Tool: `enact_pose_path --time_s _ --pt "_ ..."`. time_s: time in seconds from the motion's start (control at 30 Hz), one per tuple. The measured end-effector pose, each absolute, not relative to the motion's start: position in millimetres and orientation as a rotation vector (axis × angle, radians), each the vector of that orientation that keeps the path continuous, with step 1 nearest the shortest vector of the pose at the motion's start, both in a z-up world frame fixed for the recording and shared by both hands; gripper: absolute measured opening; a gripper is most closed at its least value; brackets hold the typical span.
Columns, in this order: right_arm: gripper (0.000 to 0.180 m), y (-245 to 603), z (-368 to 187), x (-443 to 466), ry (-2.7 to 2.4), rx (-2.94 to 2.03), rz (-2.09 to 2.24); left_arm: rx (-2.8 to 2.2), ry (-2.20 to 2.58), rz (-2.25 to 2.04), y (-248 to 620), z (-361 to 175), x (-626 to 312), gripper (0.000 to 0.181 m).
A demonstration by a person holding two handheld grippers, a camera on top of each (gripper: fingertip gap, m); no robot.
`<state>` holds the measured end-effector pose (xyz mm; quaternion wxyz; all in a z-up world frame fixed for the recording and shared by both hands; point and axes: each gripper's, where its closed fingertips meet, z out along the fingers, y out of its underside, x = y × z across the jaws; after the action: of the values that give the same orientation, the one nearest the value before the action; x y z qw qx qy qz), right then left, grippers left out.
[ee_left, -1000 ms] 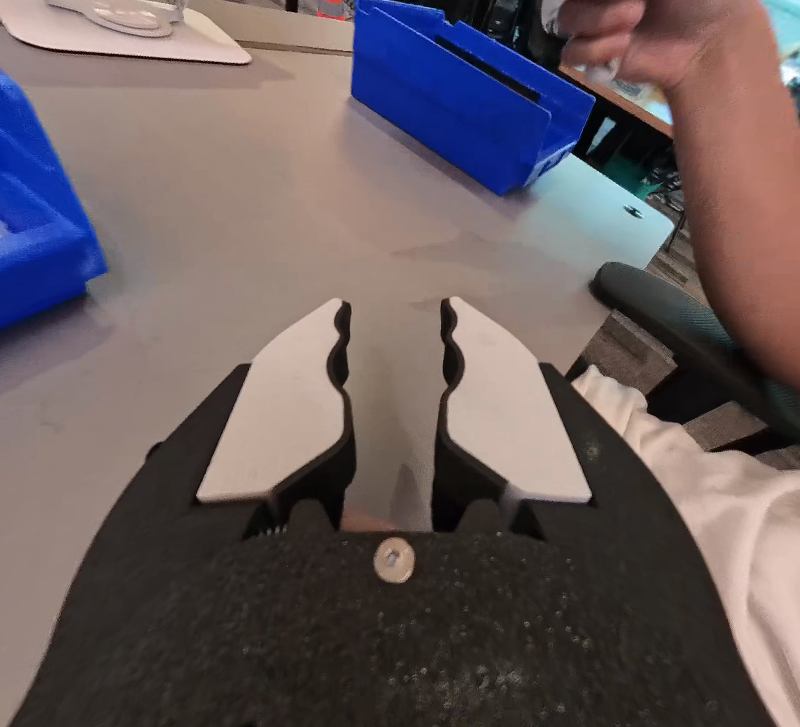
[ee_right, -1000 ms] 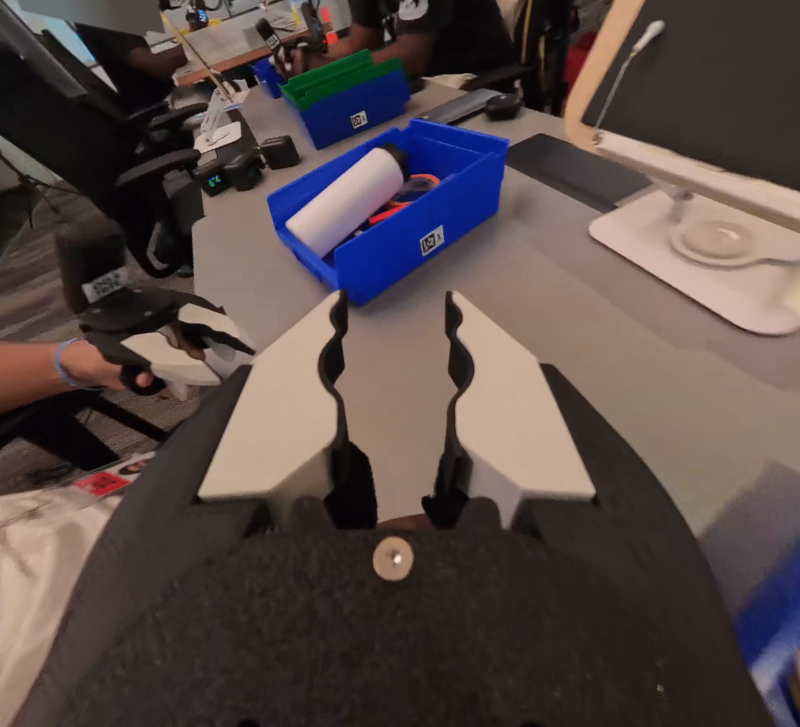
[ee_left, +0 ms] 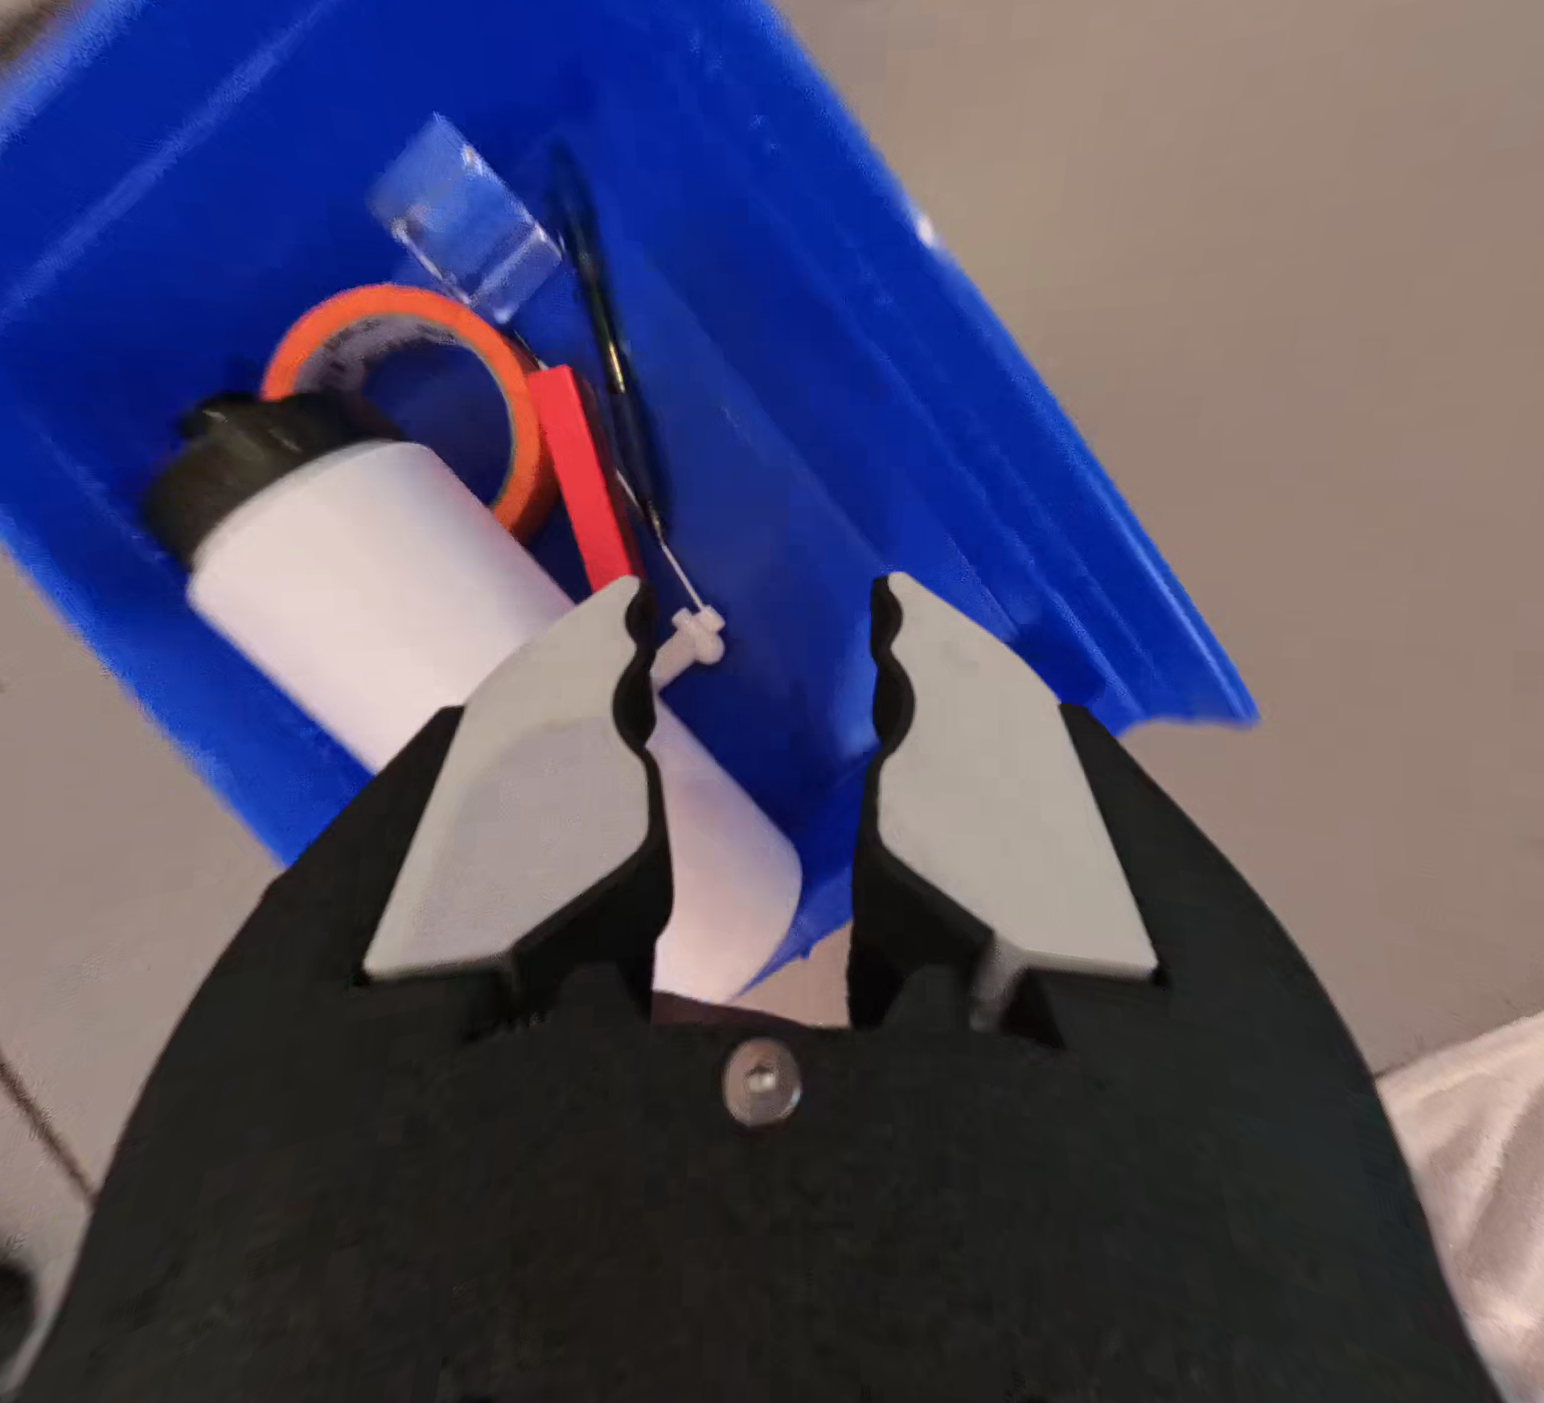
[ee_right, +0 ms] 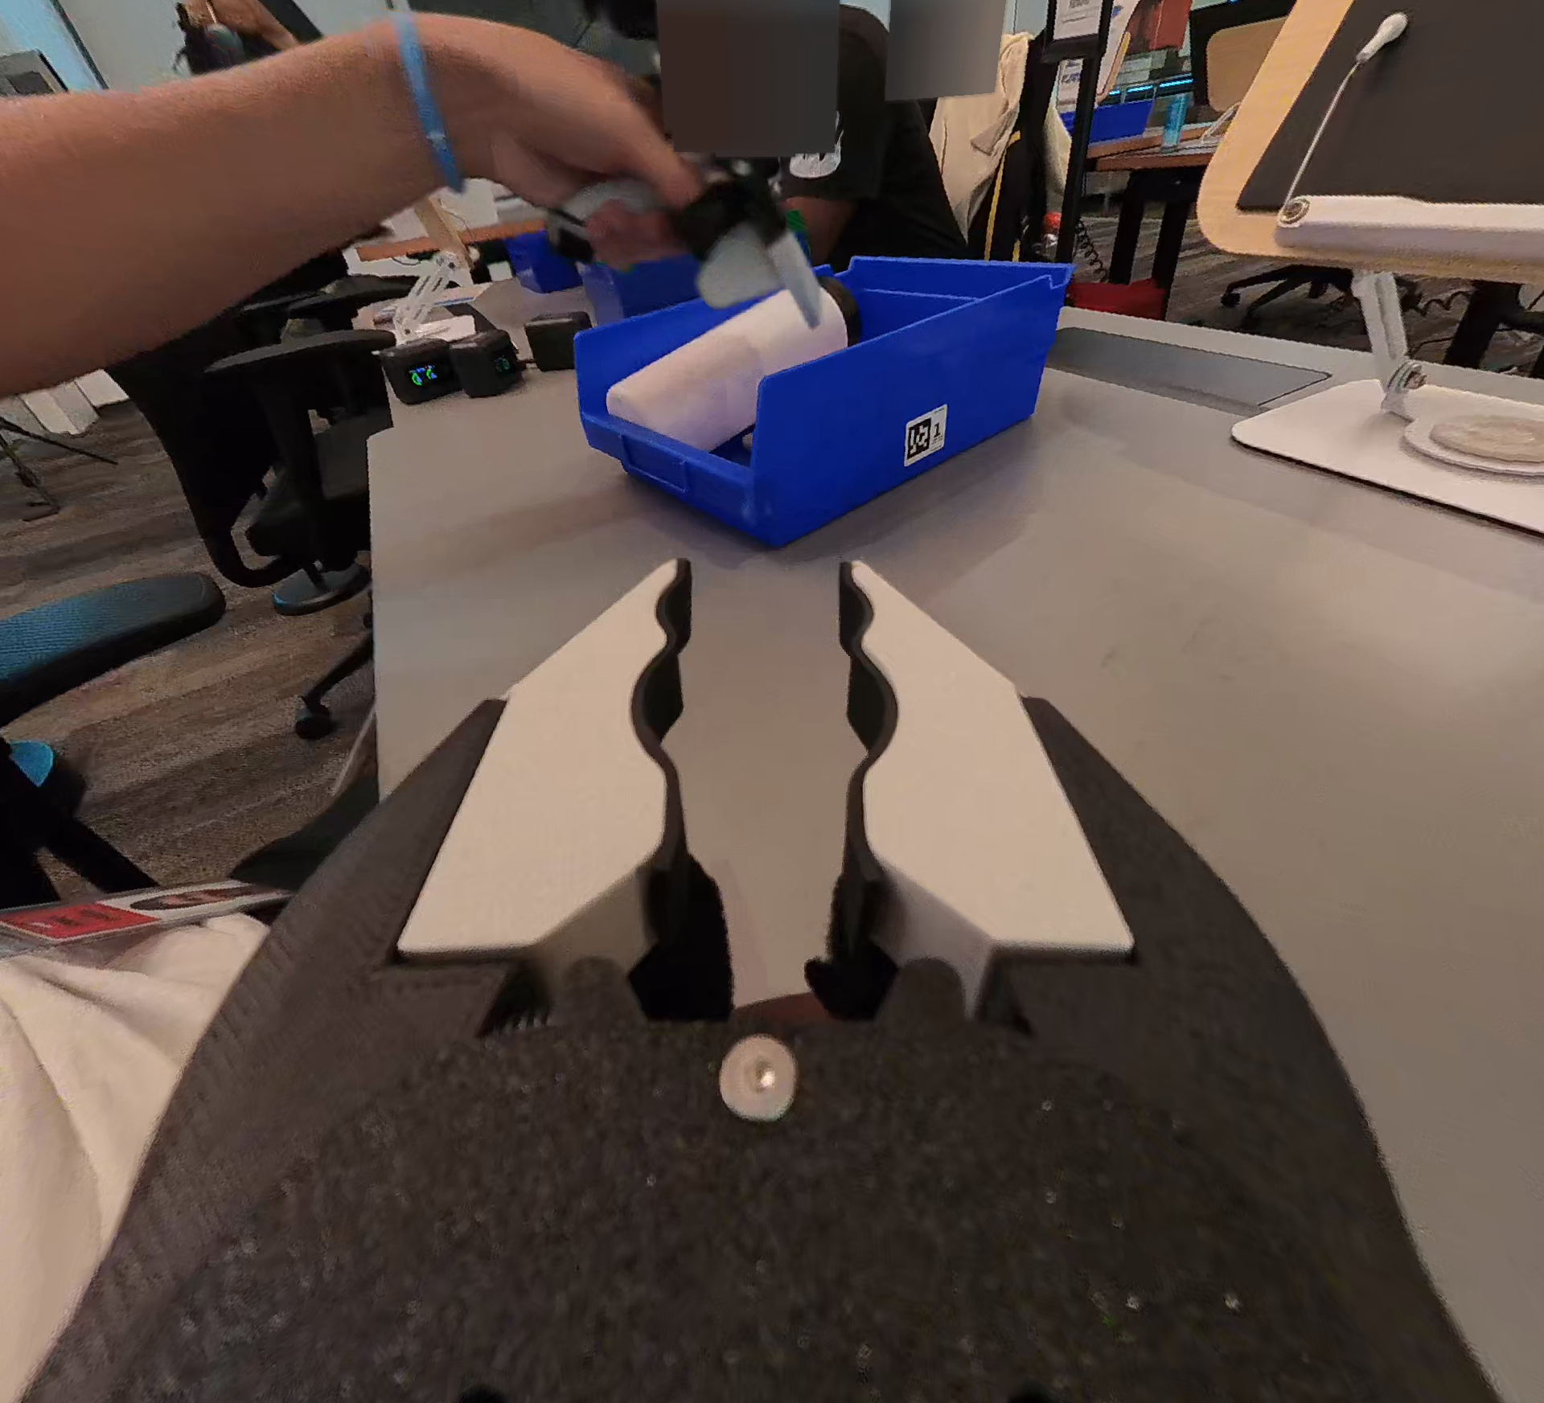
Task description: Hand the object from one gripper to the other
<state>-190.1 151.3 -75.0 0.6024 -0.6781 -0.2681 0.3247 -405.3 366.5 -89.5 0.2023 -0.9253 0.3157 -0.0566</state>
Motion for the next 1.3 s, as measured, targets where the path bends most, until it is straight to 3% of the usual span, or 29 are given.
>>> enact_pose_path --time_s 0.17,0.23,0.27,0.37,0.47,0.8,0.9,1.03,1.2,1.3 --pt "0.035 145.7 -78.4 -197.9 -0.653 -1.578 0.782 -2.805 0.694 -0.049 397.9 -147.2 -413.4 0.048" --pt "0.035 144.3 -79.5 -201.3 -0.665 -1.581 0.796 -2.797 0.667 0.029 407.1 -153.4 -420.6 0.025" --pt "0.035 143.8 -80.4 -202.8 -0.674 -1.584 0.796 -2.801 0.661 0.033 408.0 -155.6 -420.3 0.024" --pt "0.035 142.5 -82.1 -206.0 -0.692 -1.587 0.792 -2.788 0.733 0.123 407.2 -157.8 -420.8 0.03" --pt "0.035 141.0 -82.7 -207.4 -0.696 -1.59 0.801 -2.719 0.805 0.283 409.7 -147.4 -424.9 0.051" --pt "0.035 140.5 -85.1 -207.1 -0.703 -1.6 0.799 -2.781 0.703 0.378 416.3 -154.3 -429.5 0.058" --pt "0.035 140.2 -86.2 -208.0 -0.71 -1.605 0.802 -2.816 0.666 0.442 416.3 -156.2 -435.3 0.045" --pt "0.035 138.2 -88.7 -211.6 -0.734 -1.611 0.803 -2.877 0.672 0.452 407.3 -164.9 -432.2 0.047" --pt "0.035 133.2 -91.9 -218.4 -0.775 -1.612 0.806 -2.883 0.735 0.494 397.5 -175.0 -425.6 0.072" --pt "0.035 131.4 -92.8 -220.7 -0.786 -1.614 0.81 -2.879 0.778 0.485 395.3 -173.1 -421.7 0.07"
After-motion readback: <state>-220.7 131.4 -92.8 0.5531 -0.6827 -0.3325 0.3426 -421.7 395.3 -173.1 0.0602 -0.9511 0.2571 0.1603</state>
